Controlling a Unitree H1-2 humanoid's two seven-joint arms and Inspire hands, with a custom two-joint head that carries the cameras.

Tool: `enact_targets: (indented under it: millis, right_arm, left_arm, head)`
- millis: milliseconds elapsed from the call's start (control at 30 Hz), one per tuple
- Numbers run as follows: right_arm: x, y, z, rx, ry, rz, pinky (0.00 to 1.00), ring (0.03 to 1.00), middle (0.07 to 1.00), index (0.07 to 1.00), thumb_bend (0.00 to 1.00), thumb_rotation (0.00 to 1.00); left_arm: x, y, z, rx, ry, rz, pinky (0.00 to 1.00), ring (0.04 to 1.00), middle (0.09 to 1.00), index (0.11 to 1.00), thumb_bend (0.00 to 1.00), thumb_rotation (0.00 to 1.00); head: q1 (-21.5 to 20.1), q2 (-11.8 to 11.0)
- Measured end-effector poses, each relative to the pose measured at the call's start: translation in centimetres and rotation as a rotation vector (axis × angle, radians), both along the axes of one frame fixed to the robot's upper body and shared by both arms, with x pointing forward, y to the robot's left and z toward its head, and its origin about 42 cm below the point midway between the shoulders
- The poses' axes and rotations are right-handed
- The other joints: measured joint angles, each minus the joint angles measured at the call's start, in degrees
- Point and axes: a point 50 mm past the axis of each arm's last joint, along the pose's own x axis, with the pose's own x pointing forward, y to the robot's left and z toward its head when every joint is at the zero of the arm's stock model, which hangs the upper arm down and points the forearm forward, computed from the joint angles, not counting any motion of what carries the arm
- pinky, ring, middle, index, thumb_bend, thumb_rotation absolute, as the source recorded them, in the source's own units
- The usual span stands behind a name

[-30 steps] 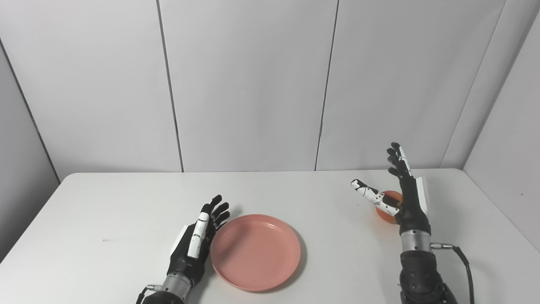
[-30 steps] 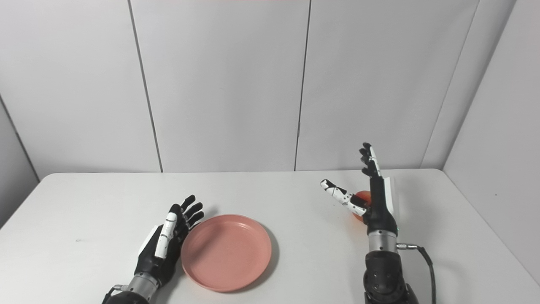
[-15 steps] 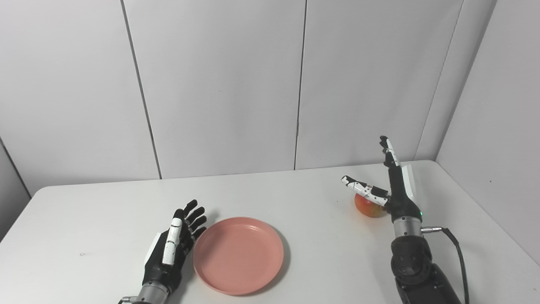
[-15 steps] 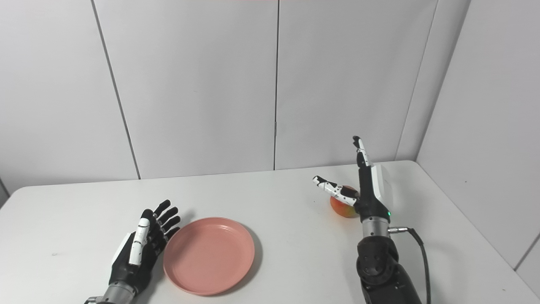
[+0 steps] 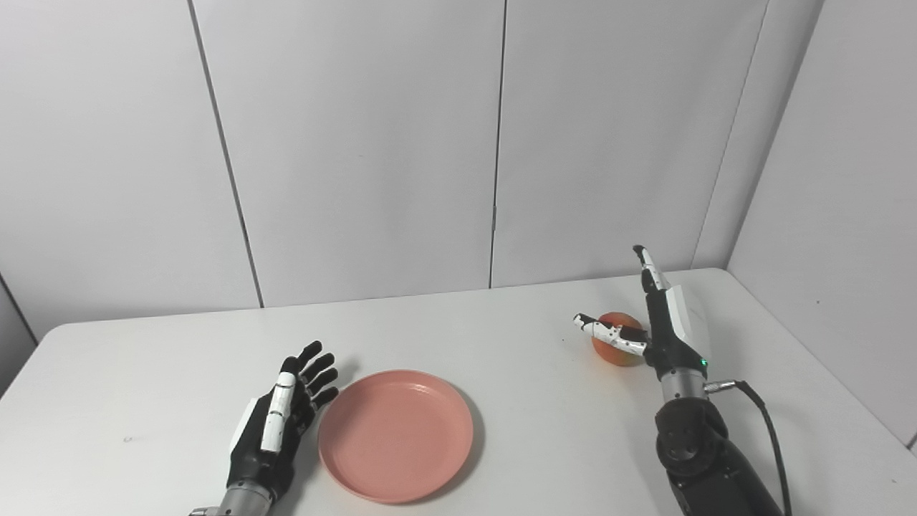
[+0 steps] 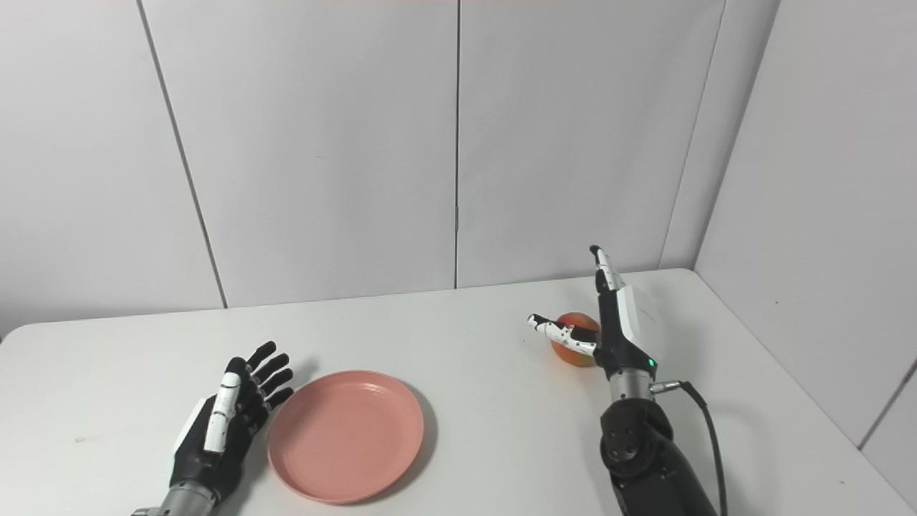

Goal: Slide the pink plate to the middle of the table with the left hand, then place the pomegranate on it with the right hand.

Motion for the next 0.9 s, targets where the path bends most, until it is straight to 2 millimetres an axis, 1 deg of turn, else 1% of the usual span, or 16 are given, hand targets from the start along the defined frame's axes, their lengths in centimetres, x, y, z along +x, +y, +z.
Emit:
enact_targets:
  millis: [33, 167, 400, 600, 733, 767, 800, 900]
  right_arm:
    - [0.1, 0.0, -0.2, -0.002, 0.009, 0.0, 0.8, 0.903, 0.934, 0.941, 0.83, 0.36]
    - [0.3, 0.1, -0.6, -0.011, 0.031, 0.002, 0.8, 0.899, 0.929, 0.938, 0.84, 0.34]
    - [0.4, -0.5, -0.7, -0.031, 0.045, -0.006, 0.82, 0.903, 0.924, 0.935, 0.85, 0.33]
    - [0.4, -0.3, -1.1, -0.041, 0.073, -0.014, 0.81, 0.895, 0.919, 0.926, 0.85, 0.3]
    - [0.4, -0.1, -1.2, -0.051, 0.082, -0.009, 0.75, 0.846, 0.884, 0.898, 0.83, 0.22]
    - [0.4, -0.1, -1.3, -0.057, 0.087, -0.009, 0.75, 0.845, 0.883, 0.897, 0.83, 0.21]
    - [0.4, -0.1, -1.5, -0.061, 0.092, -0.009, 0.73, 0.822, 0.861, 0.88, 0.82, 0.17]
    - [0.4, -0.2, -1.8, -0.065, 0.102, -0.016, 0.7, 0.785, 0.826, 0.849, 0.8, 0.1]
  left_arm:
    - [0.0, 0.0, 0.0, 0.0, 0.0, -0.001, 0.86, 0.895, 0.898, 0.885, 0.58, 0.97]
    - [0.0, 0.0, 0.0, 0.0, -0.001, -0.003, 0.86, 0.893, 0.897, 0.886, 0.57, 0.97]
    - [0.0, 0.0, 0.1, 0.0, -0.002, -0.002, 0.86, 0.895, 0.896, 0.885, 0.57, 0.97]
    - [0.0, 0.0, 0.1, 0.0, -0.002, -0.003, 0.87, 0.895, 0.897, 0.887, 0.57, 0.97]
    - [0.0, 0.0, 0.1, 0.002, -0.002, -0.004, 0.87, 0.898, 0.898, 0.89, 0.58, 0.97]
    - [0.0, 0.0, 0.1, 0.002, -0.002, -0.004, 0.87, 0.898, 0.898, 0.89, 0.58, 0.97]
    - [0.0, 0.0, 0.1, 0.002, -0.002, -0.004, 0.87, 0.898, 0.899, 0.89, 0.58, 0.97]
    - [0.0, 0.1, 0.1, 0.003, -0.002, -0.005, 0.87, 0.899, 0.9, 0.892, 0.58, 0.98]
  head:
    - [0.1, 0.0]
    - [0.2, 0.1]
    - [0.2, 0.2]
    - [0.2, 0.4]
    - [0.2, 0.4]
    - [0.2, 0.4]
    - [0.2, 0.4]
    - [0.2, 0.4]
